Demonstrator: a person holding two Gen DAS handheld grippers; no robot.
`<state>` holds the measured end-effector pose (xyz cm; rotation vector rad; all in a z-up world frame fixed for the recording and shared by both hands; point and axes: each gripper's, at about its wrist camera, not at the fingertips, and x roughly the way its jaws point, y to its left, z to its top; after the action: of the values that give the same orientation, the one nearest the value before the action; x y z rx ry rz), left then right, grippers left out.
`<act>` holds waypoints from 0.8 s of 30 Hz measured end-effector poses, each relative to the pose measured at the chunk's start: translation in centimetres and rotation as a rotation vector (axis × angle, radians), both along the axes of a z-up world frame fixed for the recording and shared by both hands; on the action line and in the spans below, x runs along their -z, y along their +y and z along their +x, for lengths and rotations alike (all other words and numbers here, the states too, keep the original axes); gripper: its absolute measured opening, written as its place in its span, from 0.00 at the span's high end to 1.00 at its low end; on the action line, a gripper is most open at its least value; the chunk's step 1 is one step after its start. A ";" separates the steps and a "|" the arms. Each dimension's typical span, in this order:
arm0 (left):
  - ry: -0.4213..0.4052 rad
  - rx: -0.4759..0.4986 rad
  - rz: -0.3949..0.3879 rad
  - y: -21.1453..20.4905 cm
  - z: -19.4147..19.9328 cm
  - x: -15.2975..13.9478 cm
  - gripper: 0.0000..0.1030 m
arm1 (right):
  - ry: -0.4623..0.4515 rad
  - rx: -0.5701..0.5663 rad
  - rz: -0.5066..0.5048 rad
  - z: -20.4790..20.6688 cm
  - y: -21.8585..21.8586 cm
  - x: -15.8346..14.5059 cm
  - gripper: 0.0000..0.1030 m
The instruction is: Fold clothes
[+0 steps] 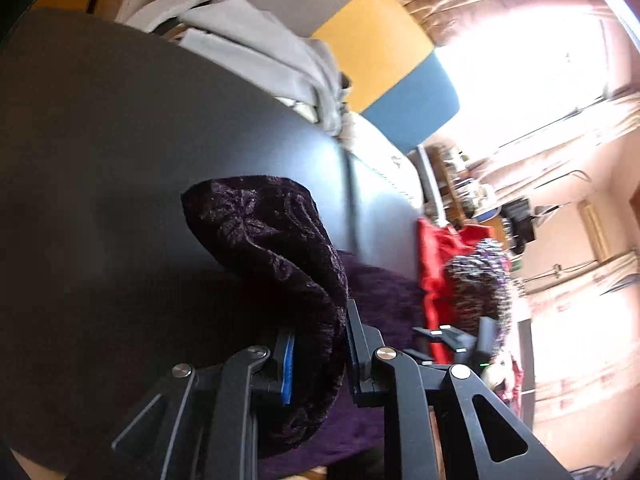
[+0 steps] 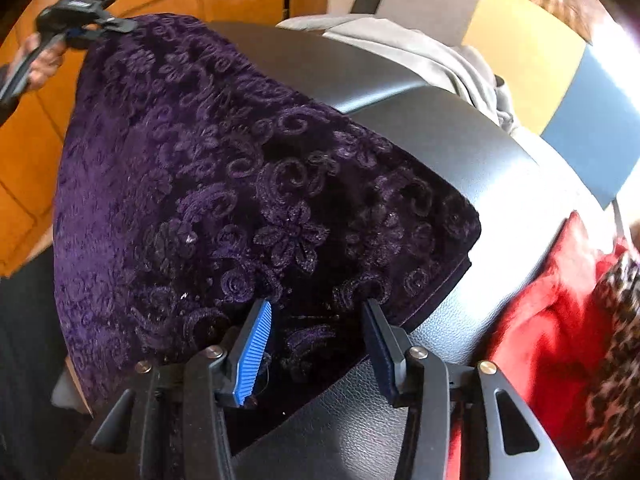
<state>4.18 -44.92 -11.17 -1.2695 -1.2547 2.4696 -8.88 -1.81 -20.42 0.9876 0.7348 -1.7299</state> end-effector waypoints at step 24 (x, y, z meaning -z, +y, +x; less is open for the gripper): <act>-0.281 0.146 0.100 28.4 -17.4 7.3 0.98 | -0.135 0.076 -0.298 -3.0 5.1 1.2 0.52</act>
<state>-13.21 -16.56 -18.52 -1.6602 -1.2719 2.1565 -11.87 3.29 -21.61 0.9231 0.3445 -1.7570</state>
